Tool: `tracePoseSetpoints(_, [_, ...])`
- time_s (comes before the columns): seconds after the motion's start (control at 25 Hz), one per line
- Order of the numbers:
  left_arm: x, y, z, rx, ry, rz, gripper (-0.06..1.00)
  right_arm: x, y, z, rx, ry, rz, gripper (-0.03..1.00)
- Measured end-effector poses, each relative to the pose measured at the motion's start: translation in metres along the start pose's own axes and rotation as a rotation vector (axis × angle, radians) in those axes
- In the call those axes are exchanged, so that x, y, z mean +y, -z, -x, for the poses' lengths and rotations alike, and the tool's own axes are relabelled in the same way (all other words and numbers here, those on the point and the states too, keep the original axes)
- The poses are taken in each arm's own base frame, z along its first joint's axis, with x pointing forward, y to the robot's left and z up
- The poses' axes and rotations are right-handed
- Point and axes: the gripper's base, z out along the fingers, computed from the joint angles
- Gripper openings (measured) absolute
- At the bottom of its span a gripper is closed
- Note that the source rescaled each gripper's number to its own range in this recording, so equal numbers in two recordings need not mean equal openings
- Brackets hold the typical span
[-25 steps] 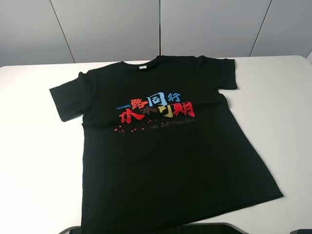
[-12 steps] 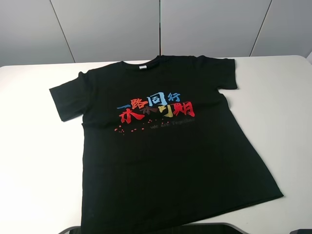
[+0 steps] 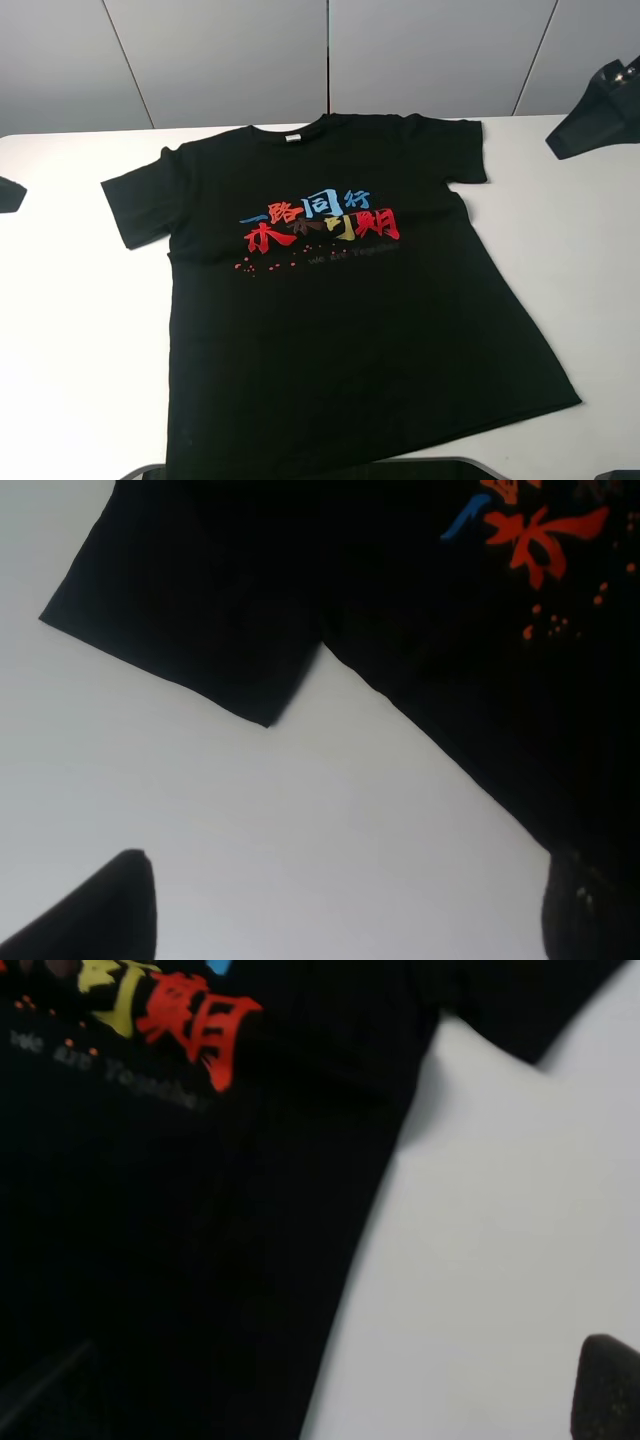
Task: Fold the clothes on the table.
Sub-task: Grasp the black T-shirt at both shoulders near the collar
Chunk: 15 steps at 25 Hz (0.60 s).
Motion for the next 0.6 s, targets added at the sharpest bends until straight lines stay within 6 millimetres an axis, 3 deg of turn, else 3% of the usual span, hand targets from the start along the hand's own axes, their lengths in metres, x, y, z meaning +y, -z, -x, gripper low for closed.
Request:
tracePoseSetpoints(0.28, [-0.005, -0.051, 0.021, 0.127, -0.231, -0.106, 0.99, -0.018, -0.04, 0.029, 0.045, 0.107, 0.088, 1.0])
tracePoseSetpoints(0.6, [-0.011, -0.112, 0.03, 0.307, -0.422, -0.187, 0.99, -0.001, -0.082, 0.065, 0.115, 0.485, 0.061, 1.0])
